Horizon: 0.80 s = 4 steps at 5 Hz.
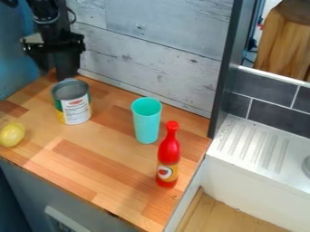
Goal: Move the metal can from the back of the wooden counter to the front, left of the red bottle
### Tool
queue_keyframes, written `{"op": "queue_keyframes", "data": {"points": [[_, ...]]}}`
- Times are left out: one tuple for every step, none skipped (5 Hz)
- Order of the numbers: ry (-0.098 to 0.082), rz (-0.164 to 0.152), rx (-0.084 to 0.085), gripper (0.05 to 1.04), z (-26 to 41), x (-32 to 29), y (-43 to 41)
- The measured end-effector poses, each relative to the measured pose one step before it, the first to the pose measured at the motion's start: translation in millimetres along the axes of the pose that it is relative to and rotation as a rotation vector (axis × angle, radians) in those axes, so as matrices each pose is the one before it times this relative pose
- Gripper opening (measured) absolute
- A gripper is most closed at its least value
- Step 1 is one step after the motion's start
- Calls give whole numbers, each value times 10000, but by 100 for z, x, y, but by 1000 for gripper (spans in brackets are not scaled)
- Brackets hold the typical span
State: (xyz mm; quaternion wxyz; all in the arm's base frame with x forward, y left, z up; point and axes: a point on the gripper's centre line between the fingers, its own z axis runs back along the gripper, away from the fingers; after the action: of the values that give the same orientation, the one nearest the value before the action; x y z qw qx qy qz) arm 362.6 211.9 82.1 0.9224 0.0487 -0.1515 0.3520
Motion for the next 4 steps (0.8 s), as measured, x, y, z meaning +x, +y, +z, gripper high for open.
{"op": "queue_keyframes", "data": {"points": [[341,576,-317,1001,-1166,-196,-651],[531,-80,254,1001,-1644,-290,-140],[719,-338,-74,1001,-1885,-1660,-1126],[637,-383,-267,1001,-389,-1783,-688]]}}
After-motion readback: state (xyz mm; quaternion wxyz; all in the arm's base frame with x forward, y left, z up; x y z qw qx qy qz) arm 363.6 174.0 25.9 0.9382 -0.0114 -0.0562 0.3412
